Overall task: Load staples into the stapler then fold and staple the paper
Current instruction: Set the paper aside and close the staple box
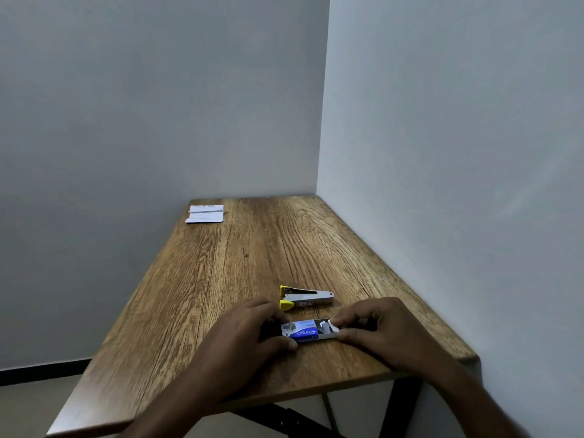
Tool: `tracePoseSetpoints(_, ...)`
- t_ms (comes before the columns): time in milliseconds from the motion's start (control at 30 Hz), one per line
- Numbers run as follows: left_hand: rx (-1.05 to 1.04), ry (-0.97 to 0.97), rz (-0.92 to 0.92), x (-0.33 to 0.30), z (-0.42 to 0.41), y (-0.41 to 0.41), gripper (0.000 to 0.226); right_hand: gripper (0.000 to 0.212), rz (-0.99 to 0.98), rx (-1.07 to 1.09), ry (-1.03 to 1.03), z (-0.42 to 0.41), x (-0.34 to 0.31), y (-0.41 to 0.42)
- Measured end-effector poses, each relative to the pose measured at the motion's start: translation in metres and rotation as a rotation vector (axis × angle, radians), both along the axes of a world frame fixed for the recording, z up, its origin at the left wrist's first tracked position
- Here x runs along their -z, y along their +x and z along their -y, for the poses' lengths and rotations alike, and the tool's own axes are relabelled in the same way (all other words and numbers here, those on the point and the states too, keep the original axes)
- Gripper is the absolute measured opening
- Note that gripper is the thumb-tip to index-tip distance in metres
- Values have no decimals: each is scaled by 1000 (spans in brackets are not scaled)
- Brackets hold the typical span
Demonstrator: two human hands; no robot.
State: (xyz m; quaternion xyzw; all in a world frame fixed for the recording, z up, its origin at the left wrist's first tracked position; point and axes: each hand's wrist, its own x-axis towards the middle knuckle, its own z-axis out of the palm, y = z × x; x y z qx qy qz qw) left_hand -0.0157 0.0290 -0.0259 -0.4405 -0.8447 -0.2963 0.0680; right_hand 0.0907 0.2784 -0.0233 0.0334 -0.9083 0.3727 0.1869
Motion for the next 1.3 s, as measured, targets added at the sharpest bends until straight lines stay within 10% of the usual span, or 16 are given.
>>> tracePoseSetpoints(1300, -17, 21, 26, 0, 2, -1, 36, 22, -25, -117, 106, 3, -2, -5)
